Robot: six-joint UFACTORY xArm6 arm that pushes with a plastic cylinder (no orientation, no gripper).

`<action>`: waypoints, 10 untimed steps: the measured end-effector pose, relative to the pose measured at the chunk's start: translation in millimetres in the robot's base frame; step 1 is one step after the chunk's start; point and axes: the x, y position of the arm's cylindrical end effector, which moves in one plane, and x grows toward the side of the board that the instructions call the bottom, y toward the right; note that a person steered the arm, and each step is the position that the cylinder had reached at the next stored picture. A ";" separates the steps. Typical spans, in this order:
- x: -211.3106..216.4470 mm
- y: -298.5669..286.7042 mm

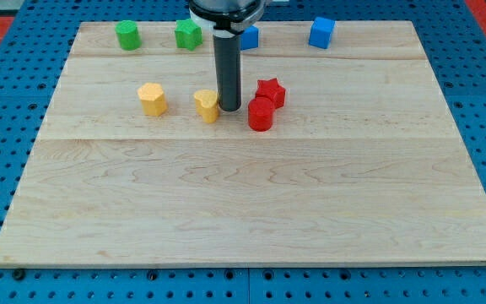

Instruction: Move the red blocks towards the bottom center of the board

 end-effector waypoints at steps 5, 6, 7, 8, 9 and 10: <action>-16.2 71.0; -32.9 127.1; 26.8 123.3; 23.3 73.9; -17.1 95.3; -6.3 50.5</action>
